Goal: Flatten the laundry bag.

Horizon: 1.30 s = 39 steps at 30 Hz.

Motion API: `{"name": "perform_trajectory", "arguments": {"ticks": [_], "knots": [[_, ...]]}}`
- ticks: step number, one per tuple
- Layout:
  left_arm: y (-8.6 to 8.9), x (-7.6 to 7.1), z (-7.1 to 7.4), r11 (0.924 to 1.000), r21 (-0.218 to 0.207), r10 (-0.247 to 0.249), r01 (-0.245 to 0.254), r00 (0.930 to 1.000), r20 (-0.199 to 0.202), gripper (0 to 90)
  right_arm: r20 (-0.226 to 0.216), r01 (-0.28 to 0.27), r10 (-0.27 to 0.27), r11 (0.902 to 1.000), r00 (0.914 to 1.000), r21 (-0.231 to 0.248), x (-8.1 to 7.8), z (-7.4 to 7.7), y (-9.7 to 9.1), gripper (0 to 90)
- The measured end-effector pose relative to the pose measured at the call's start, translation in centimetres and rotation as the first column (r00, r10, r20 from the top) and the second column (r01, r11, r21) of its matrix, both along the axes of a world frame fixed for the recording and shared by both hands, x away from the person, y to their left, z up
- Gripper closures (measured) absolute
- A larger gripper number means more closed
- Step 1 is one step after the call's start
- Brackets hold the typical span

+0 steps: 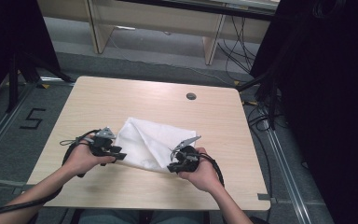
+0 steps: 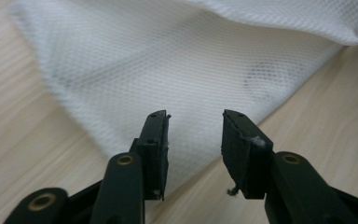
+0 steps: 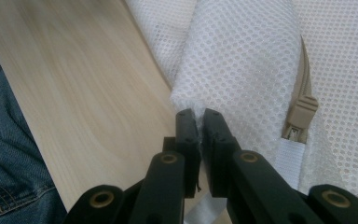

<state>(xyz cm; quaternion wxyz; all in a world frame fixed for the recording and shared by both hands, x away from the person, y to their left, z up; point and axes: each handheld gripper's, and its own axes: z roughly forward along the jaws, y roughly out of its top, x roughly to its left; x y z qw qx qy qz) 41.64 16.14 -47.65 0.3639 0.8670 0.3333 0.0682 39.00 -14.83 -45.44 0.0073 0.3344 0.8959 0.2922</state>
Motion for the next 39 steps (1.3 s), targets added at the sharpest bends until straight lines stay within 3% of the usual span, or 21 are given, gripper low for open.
{"name": "perform_trajectory", "arguments": {"ticks": [4,5,7,10,11,12,15,19,20,21,22,23,24,26,29,31,32,36,39], "knots": [[-1.9,0.1,-0.6,0.9979,0.044,-0.046,0.047,0.9987,-0.020,64.3,-0.002,0.004,-0.004,1.0000,1.0000,0.004,-0.1,0.1,0.0,86.6],[-2.1,0.3,-0.6,0.9919,0.093,-0.084,0.087,0.9960,-0.030,64.3,-0.002,0.004,-0.004,1.0000,1.0000,0.004,-0.1,0.1,0.0,86.6],[-3.0,0.2,-0.9,0.9913,0.078,-0.102,0.106,0.9935,-0.049,63.1,0.016,0.001,-0.001,0.9999,0.9999,0.011,0.1,0.3,-0.1,86.7],[-4.1,0.0,-0.8,0.9893,0.071,-0.124,0.127,0.9912,-0.046,63.6,0.008,0.008,-0.008,0.9998,0.9999,0.017,0.1,0.5,-0.2,86.6],[-4.4,-0.1,-0.8,0.9908,0.061,-0.118,0.121,0.9918,-0.048,63.7,0.033,-0.016,0.015,0.9997,0.9994,0.017,0.4,0.5,-0.3,86.7],[-4.6,0.0,-0.8,0.9866,0.080,-0.139,0.142,0.9893,-0.043,64.2,0.015,0.006,-0.006,0.9998,0.9999,0.020,0.2,0.6,-0.2,86.6],[-5.3,-0.1,-0.9,0.9838,0.102,-0.144,0.147,0.9887,-0.043,64.8,0.027,0.004,-0.005,0.9998,0.9996,0.022,0.4,0.6,-0.2,86.7],[-5.8,-0.2,-1.6,0.9797,0.140,-0.140,0.143,0.9896,-0.036,65.8,0.020,0.005,-0.005,0.9998,0.9998,0.019,0.4,0.7,-0.1,87.3],[-5.9,-0.2,-1.8,0.9802,0.140,-0.135,0.139,0.9900,-0.042,65.7,0.007,0.013,-0.013,0.9997,0.9999,0.019,0.3,0.8,0.0,87.5],[-6.2,-0.4,-2.0,0.9865,0.121,-0.106,0.110,0.9936,-0.039,65.5,0.006,0.009,-0.009,0.9998,0.9999,0.020,0.4,0.9,0.0,87.6],[-6.2,-0.2,-1.9,0.9782,0.154,-0.136,0.139,0.9902,-0.032,65.4,0.012,0.006,-0.006,0.9997,0.9999,0.024,0.4,0.9,0.0,87.5],[-6.5,-0.3,-2.0,0.9844,0.136,-0.108,0.111,0.9937,-0.031,65.4,0.006,0.012,-0.012,0.9996,0.9999,0.025,0.4,1.1,0.0,87.5],[-6.4,-0.2,-1.8,0.9783,0.162,-0.125,0.129,0.9916,-0.032,65.5,0.023,0.004,-0.004,0.9994,0.9997,0.033,0.5,1.3,-0.1,87.5],[-6.6,-0.1,-1.9,0.9841,0.148,-0.094,0.098,0.9950,-0.032,66.2,0.032,-0.003,0.002,0.9993,0.9995,0.037,0.5,1.6,-0.1,87.6],[-6.7,0.3,-1.9,0.9809,0.164,-0.100,0.105,0.9943,-0.037,67.4,0.035,-0.003,0.001,0.9983,0.9994,0.058,0.2,2.3,-0.2,87.6],[-6.9,0.4,-2.0,0.9859,0.148,-0.074,0.077,0.9969,-0.026,67.5,0.029,-0.001,-0.001,0.9981,0.9996,0.062,0.1,2.5,-0.2,87.5],[-7.0,0.6,-1.9,0.9812,0.171,-0.087,0.089,0.9960,-0.019,67.5,0.045,-0.009,0.006,0.9978,0.9989,0.066,0.2,2.7,-0.3,87.6],[-7.3,0.9,-1.9,0.9797,0.185,-0.078,0.077,0.9970,-0.001,67.7,0.062,-0.009,0.004,0.9962,0.9981,0.087,-0.1,3.7,-0.4,87.6],[-7.5,1.1,-2.1,0.9859,0.160,-0.049,0.048,0.9988,0.002,67.9,0.075,-0.017,0.009,0.9941,0.9972,0.107,-0.3,4.1,-0.3,87.6]]}}
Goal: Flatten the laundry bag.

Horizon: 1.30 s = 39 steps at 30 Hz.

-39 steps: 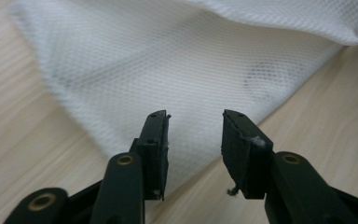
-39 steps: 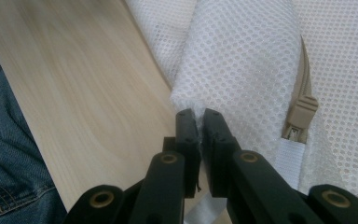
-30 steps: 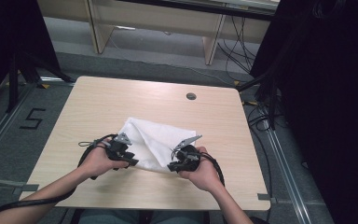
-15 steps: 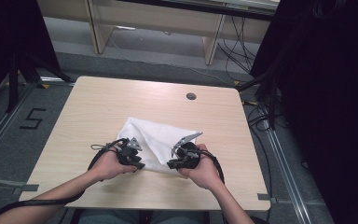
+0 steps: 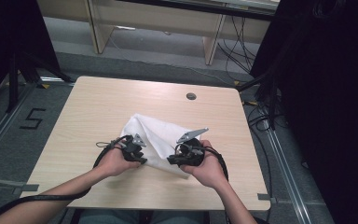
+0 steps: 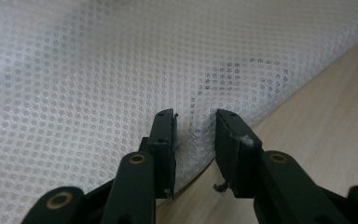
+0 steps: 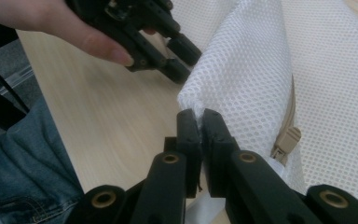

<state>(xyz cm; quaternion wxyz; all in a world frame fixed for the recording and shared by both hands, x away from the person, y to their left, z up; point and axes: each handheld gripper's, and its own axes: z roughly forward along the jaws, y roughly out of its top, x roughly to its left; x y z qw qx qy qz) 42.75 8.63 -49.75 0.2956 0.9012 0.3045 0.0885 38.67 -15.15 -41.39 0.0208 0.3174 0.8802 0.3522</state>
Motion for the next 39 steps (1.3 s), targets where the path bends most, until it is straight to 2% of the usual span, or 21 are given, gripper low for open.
{"name": "perform_trajectory", "arguments": {"ticks": [1,3,4,7,11,13,14,16,17,18,22,25,27,28,29,31,33,34,35,36,39], "knots": [[0.0,0.1,0.1,1.0000,0.001,0.003,-0.003,1.0000,0.001,68.1,-0.008,0.001,-0.001,1.0000,1.0000,0.008,-0.2,0.0,0.1,87.6],[0.0,0.3,-0.1,0.9999,-0.005,0.013,-0.013,0.9997,0.019,68.4,-0.009,-0.033,0.033,0.9994,0.9994,-0.009,-0.3,0.4,0.1,87.6],[0.0,0.3,-0.1,0.9997,-0.005,0.022,-0.022,0.9997,0.012,68.6,-0.026,-0.040,0.040,0.9992,0.9989,-0.004,-0.6,0.5,0.2,87.6],[0.2,0.6,-0.1,0.9996,-0.009,0.026,-0.025,0.9996,0.011,68.6,-0.029,-0.055,0.054,0.9984,0.9981,-0.014,-0.8,0.5,0.3,87.6],[0.4,0.7,-0.2,0.9995,-0.017,0.026,-0.025,0.9993,0.027,68.1,-0.045,-0.067,0.066,0.9972,0.9968,-0.032,-1.3,0.1,0.3,87.5],[0.6,0.7,-0.1,0.9995,-0.019,0.025,-0.025,0.9996,0.012,66.9,-0.052,-0.062,0.060,0.9972,0.9968,-0.041,-1.4,-0.2,0.2,87.5],[0.6,0.7,-0.2,0.9990,-0.030,0.035,-0.034,0.9989,0.031,65.6,-0.056,-0.068,0.065,0.9970,0.9963,-0.039,-1.4,-0.3,0.2,87.5],[0.9,0.6,-0.1,0.9991,-0.029,0.031,-0.030,0.9990,0.031,62.1,-0.060,-0.066,0.064,0.9970,0.9962,-0.041,-1.5,-0.5,0.1,87.4],[1.1,0.6,0.2,0.9997,-0.014,0.022,-0.021,0.9996,0.017,60.5,-0.065,-0.070,0.067,0.9965,0.9956,-0.045,-1.5,-0.6,0.1,87.4],[1.3,0.4,0.2,0.9990,-0.035,0.028,-0.027,0.9989,0.037,59.4,-0.066,-0.070,0.067,0.9965,0.9956,-0.046,-1.5,-0.6,0.1,87.4],[2.8,0.0,1.3,0.9965,-0.069,0.050,-0.048,0.9981,0.036,55.8,-0.067,-0.071,0.068,0.9963,0.9955,-0.048,-1.6,-0.8,0.0,87.4],[4.3,-0.2,1.9,0.9949,-0.084,0.061,-0.056,0.9966,0.055,54.2,-0.074,-0.070,0.066,0.9962,0.9951,-0.053,-1.7,-1.0,0.0,87.4],[5.5,-0.4,2.1,0.9922,-0.096,0.085,-0.079,0.9946,0.059,54.0,-0.098,-0.071,0.064,0.9952,0.9931,-0.067,-2.0,-1.2,0.1,87.4],[6.2,-0.5,2.2,0.9884,-0.109,0.112,-0.106,0.9924,0.052,54.0,-0.082,-0.076,0.071,0.9949,0.9941,-0.065,-2.1,-1.3,0.1,87.4],[6.9,-0.6,2.3,0.9877,-0.111,0.117,-0.110,0.9914,0.058,54.0,-0.108,-0.079,0.071,0.9947,0.9916,-0.066,-2.3,-1.3,0.1,87.4],[8.2,-0.7,2.4,0.9827,-0.125,0.145,-0.136,0.9872,0.065,53.9,-0.104,-0.086,0.078,0.9937,0.9915,-0.071,-2.5,-1.4,0.1,87.4],[9.3,-0.8,2.5,0.9755,-0.141,0.179,-0.169,0.9817,0.065,53.4,-0.112,-0.087,0.079,0.9938,0.9905,-0.068,-2.7,-1.5,0.1,87.4],[9.9,-0.9,2.5,0.9726,-0.143,0.194,-0.184,0.9789,0.063,53.4,-0.092,-0.105,0.099,0.9920,0.9908,-0.070,-2.6,-1.6,0.0,87.4],[10.7,-0.9,2.6,0.9727,-0.129,0.204,-0.193,0.9757,0.080,53.4,-0.101,-0.100,0.093,0.9926,0.9906,-0.069,-2.8,-1.6,-0.1,87.4],[11.3,-0.9,2.6,0.9682,-0.136,0.221,-0.210,0.9723,0.074,53.5,-0.096,-0.103,0.097,0.9928,0.9906,-0.061,-2.9,-1.6,-0.2,87.4],[12.7,-0.6,2.9,0.9573,-0.148,0.261,-0.248,0.9622,0.077,53.4,-0.127,-0.106,0.096,0.9918,0.9872,-0.072,-3.4,-1.9,-0.3,87.4]]}}
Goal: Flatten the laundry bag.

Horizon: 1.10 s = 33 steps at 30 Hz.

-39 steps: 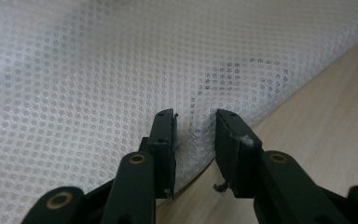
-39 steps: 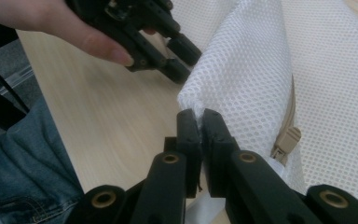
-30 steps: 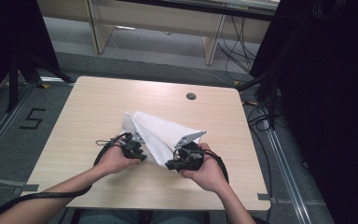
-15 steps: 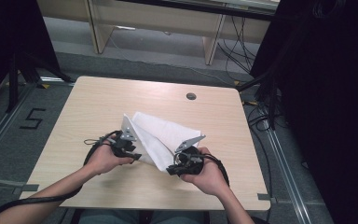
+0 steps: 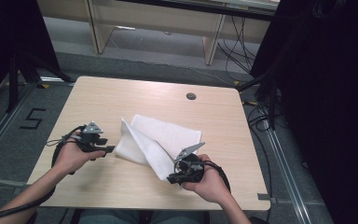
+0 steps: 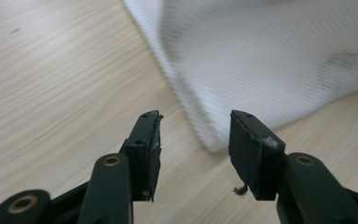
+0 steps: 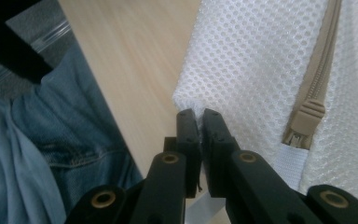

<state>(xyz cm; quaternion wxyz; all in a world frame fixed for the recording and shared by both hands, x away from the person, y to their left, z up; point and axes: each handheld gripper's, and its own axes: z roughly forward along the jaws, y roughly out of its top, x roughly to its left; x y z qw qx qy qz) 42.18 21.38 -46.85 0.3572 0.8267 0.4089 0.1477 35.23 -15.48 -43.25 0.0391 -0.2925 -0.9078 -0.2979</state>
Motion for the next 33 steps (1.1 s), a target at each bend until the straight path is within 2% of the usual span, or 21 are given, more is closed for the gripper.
{"name": "perform_trajectory", "arguments": {"ticks": [3,6,7,12,15,16,17,19,20,21,22,23,25,26,28,30,32,33], "knots": [[0.8,0.4,0.4,0.9991,-0.021,0.036,-0.036,0.9992,0.016,53.5,-0.028,-0.020,0.019,0.9998,0.9994,-0.010,-0.5,-0.5,0.0,87.4],[1.1,0.6,0.6,0.9984,-0.030,0.048,-0.047,0.9986,0.023,53.3,-0.045,-0.037,0.036,0.9991,0.9983,-0.021,-0.8,-0.9,0.0,87.4],[1.1,0.6,0.5,0.9976,-0.041,0.057,-0.056,0.9981,0.023,53.1,-0.048,-0.042,0.041,0.9990,0.9980,-0.017,-0.8,-1.0,-0.1,87.3],[1.4,0.7,0.6,0.9981,-0.035,0.052,-0.051,0.9984,0.021,52.3,-0.055,-0.040,0.039,0.9991,0.9977,-0.012,-0.8,-1.1,-0.7,87.3],[1.6,0.8,0.7,0.9955,-0.060,0.075,-0.073,0.9967,0.031,51.9,-0.057,-0.032,0.031,0.9993,0.9979,-0.017,-0.8,-1.2,-1.1,87.2],[1.7,0.8,0.7,0.9965,-0.048,0.070,-0.069,0.9973,0.024,51.8,-0.071,-0.021,0.019,0.9994,0.9973,-0.025,-0.9,-1.3,-1.3,87.2],[1.6,0.8,0.5,0.9955,-0.060,0.076,-0.074,0.9965,0.033,51.3,-0.079,-0.023,0.020,0.9992,0.9967,-0.034,-0.9,-1.4,-1.4,87.2],[1.5,0.8,0.4,0.9964,-0.050,0.069,-0.068,0.9973,0.024,51.1,-0.083,-0.029,0.025,0.9983,0.9962,-0.050,-0.9,-1.6,-1.7,87.1],[1.4,0.8,0.4,0.9982,-0.032,0.051,-0.050,0.9984,0.024,50.7,-0.092,-0.036,0.030,0.9971,0.9953,-0.066,-1.0,-1.7,-1.8,87.0],[1.4,0.8,0.4,0.9982,-0.032,0.051,-0.050,0.9984,0.024,50.6,-0.092,-0.036,0.030,0.9971,0.9953,-0.066,-1.0,-1.7,-1.8,87.0],[1.2,0.8,0.3,0.9970,-0.050,0.061,-0.059,0.9978,0.027,50.6,-0.091,-0.055,0.048,0.9963,0.9947,-0.066,-0.9,-1.7,-1.9,87.0],[1.2,0.8,0.4,0.9982,-0.035,0.049,-0.048,0.9985,0.026,50.5,-0.108,-0.046,0.039,0.9966,0.9934,-0.069,-1.1,-1.8,-1.9,87.0],[1.2,0.8,0.3,0.9979,-0.042,0.051,-0.050,0.9983,0.029,50.1,-0.107,-0.060,0.050,0.9940,0.9930,-0.092,-1.2,-1.8,-2.1,87.0],[1.2,0.8,0.2,0.9979,-0.041,0.051,-0.050,0.9983,0.030,50.0,-0.093,-0.077,0.069,0.9928,0.9933,-0.091,-1.0,-2.0,-2.2,87.0],[1.2,0.8,0.2,0.9978,-0.039,0.054,-0.053,0.9982,0.026,50.0,-0.093,-0.085,0.077,0.9924,0.9927,-0.088,-1.0,-2.0,-2.2,87.0],[1.3,0.8,0.1,0.9986,-0.028,0.045,-0.045,0.9988,0.021,49.8,-0.124,-0.080,0.065,0.9893,0.9902,-0.122,-1.1,-2.2,-2.5,86.9],[1.3,0.8,-0.1,0.9976,-0.035,0.060,-0.059,0.9980,0.022,49.8,-0.126,-0.081,0.064,0.9882,0.9899,-0.130,-1.1,-2.2,-2.7,86.8],[1.3,0.8,-0.1,0.9977,-0.029,0.062,-0.062,0.9978,0.020,49.8,-0.114,-0.090,0.074,0.9870,0.9907,-0.134,-0.9,-2.3,-3.0,86.7]]}}
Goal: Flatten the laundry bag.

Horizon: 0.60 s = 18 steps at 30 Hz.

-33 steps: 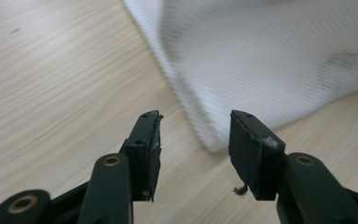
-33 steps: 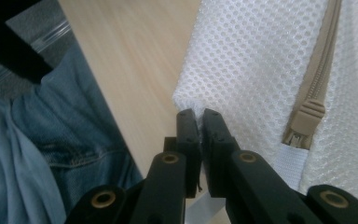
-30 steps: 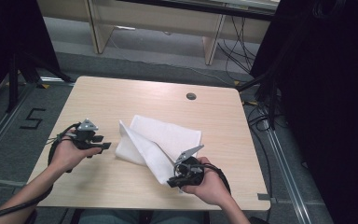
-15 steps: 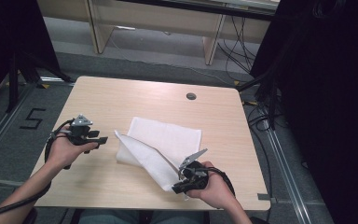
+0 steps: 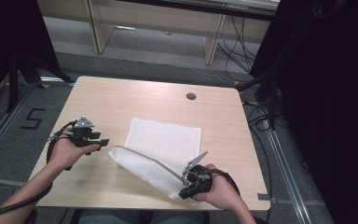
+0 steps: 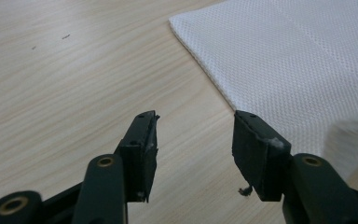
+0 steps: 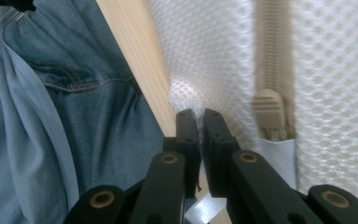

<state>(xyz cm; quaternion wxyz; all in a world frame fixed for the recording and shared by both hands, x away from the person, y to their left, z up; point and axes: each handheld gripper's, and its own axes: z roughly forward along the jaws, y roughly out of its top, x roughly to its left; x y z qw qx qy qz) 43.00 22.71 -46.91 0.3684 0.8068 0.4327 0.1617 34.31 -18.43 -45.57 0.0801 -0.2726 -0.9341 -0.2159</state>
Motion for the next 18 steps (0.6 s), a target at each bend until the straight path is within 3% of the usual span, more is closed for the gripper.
{"name": "perform_trajectory", "arguments": {"ticks": [2,4,5,9,11,17,18], "knots": [[0.1,0.1,0.0,1.0000,0.006,-0.001,0.001,1.0000,-0.006,49.8,-0.022,0.027,-0.027,0.9996,0.9994,-0.014,0.0,-0.1,-0.4,86.6],[-0.2,0.1,-0.2,0.9994,-0.020,0.027,-0.027,0.9996,0.008,49.8,-0.018,0.028,-0.028,0.9995,0.9994,-0.014,0.1,-0.2,-0.6,86.7],[-0.1,0.1,-0.1,1.0000,-0.003,-0.001,0.001,1.0000,0.006,49.8,-0.018,0.033,-0.033,0.9992,0.9993,-0.022,0.2,-0.3,-0.6,86.6],[-0.5,0.1,0.0,1.0000,-0.008,-0.005,0.005,0.9999,0.017,49.6,-0.010,0.005,-0.005,0.9997,0.9999,-0.026,0.4,-0.5,-0.7,86.5],[-0.7,0.0,0.1,0.9997,0.012,-0.021,0.021,0.9997,0.016,49.5,-0.025,0.005,-0.007,0.9985,0.9997,-0.054,0.3,-0.6,-0.7,86.5],[-1.3,-0.3,0.1,0.9992,0.007,-0.038,0.038,0.9991,0.019,49.2,-0.052,0.029,-0.032,0.9986,0.9981,-0.043,0.3,-0.6,-1.1,86.2],[-1.5,-0.3,0.1,0.9995,-0.012,-0.030,0.030,0.9993,0.021,49.1,-0.041,0.025,-0.027,0.9990,0.9988,-0.037,0.5,-0.7,-1.2,86.0]]}}
